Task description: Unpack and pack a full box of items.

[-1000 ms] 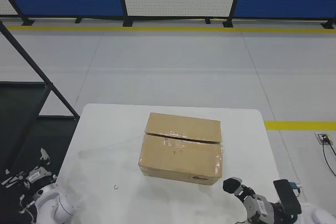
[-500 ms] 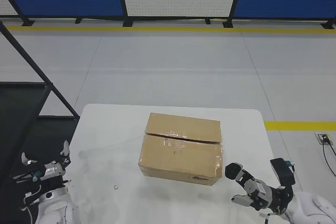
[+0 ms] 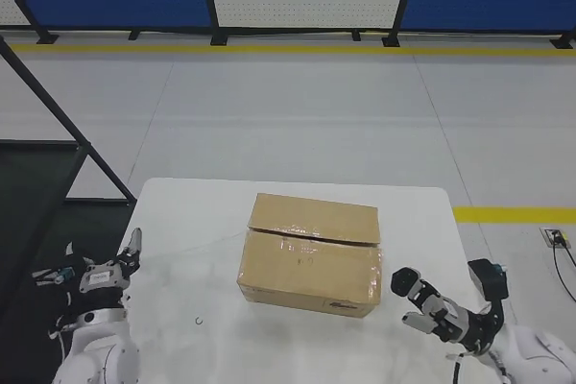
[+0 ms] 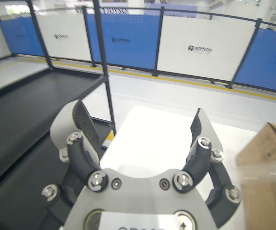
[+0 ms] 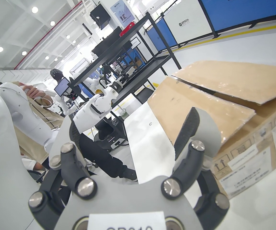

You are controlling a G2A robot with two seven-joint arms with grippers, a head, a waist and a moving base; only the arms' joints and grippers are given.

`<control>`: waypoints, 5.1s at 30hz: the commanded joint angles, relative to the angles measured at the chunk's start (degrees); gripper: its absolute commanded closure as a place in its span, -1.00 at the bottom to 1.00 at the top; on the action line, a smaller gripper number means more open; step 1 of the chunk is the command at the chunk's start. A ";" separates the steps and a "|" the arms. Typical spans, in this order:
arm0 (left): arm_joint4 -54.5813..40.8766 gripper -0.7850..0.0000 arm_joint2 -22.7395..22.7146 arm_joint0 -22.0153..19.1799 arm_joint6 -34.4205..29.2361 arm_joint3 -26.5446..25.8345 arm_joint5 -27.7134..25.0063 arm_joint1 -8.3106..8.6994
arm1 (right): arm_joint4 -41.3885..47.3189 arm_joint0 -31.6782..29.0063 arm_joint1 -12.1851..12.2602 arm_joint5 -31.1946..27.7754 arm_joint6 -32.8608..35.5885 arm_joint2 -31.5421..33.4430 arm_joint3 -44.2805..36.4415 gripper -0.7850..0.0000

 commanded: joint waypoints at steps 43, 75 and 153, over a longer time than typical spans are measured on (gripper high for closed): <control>-88.33 -1.00 -11.34 -15.75 -76.94 9.50 3.78 5.57 | 23.40 21.31 -5.25 16.87 27.55 -10.84 18.25 -1.00; -85.62 -1.00 -5.07 -13.24 -73.86 7.17 0.00 6.93 | 30.87 7.68 -1.71 6.86 45.84 -4.18 2.16 -1.00; -78.21 -1.00 6.15 -11.15 -69.34 8.20 -1.58 8.37 | 45.40 38.33 -16.61 33.46 -0.11 -24.46 24.17 -1.00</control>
